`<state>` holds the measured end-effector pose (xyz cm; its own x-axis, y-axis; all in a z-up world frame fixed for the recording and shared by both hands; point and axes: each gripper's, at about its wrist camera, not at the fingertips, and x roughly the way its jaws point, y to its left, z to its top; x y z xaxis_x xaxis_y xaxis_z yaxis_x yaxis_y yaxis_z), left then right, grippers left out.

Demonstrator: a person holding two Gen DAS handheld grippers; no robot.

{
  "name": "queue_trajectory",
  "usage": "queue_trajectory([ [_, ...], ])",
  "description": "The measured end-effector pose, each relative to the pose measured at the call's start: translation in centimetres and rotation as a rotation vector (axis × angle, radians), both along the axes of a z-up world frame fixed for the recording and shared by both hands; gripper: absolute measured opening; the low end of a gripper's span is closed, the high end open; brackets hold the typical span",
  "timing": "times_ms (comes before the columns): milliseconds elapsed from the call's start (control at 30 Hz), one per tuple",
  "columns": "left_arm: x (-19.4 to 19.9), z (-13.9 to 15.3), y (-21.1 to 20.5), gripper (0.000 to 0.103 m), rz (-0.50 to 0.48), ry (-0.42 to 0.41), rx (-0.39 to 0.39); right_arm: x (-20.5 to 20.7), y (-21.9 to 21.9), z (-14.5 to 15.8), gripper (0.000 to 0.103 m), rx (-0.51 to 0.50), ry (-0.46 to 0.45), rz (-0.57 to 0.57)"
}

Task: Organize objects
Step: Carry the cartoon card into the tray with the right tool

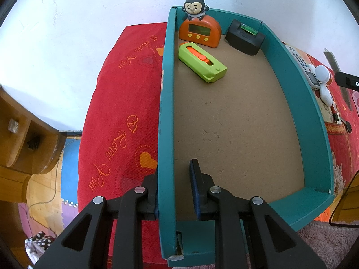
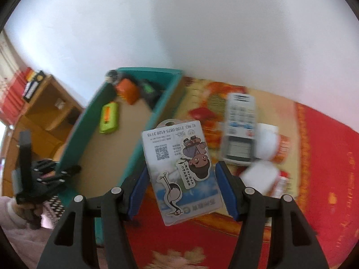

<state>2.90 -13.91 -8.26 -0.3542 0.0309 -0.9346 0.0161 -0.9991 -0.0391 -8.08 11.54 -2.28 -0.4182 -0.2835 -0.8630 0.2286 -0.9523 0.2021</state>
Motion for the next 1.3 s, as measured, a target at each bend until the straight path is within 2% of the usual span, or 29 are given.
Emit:
queue_trajectory([
  [367, 0.0, 0.1, -0.2, 0.021, 0.001, 0.001, 0.001, -1.6, -11.3, -0.8, 0.060, -0.046, -0.034, 0.233],
  [467, 0.0, 0.2, -0.2, 0.021, 0.004, 0.002, 0.003, -2.3, -13.6, -1.8, 0.060, -0.056, -0.071, 0.288],
  [600, -0.1, 0.3, -0.4, 0.021, 0.004, 0.003, 0.005, -3.3, -15.4, -3.8, 0.060, -0.095, -0.154, 0.319],
  [733, -0.2, 0.3, -0.5, 0.021, 0.001, 0.004, 0.003, -4.0, -17.0, -5.6, 0.060, -0.084, -0.205, 0.331],
  [1033, -0.5, 0.3, -0.7, 0.021, -0.002, 0.005, 0.007, -4.7, -19.0, -7.2, 0.060, 0.006, -0.209, 0.339],
  [1300, -0.5, 0.3, -0.6, 0.021, -0.001, 0.005, 0.007, -4.7, -19.9, -7.4, 0.060, 0.030, -0.208, 0.346],
])
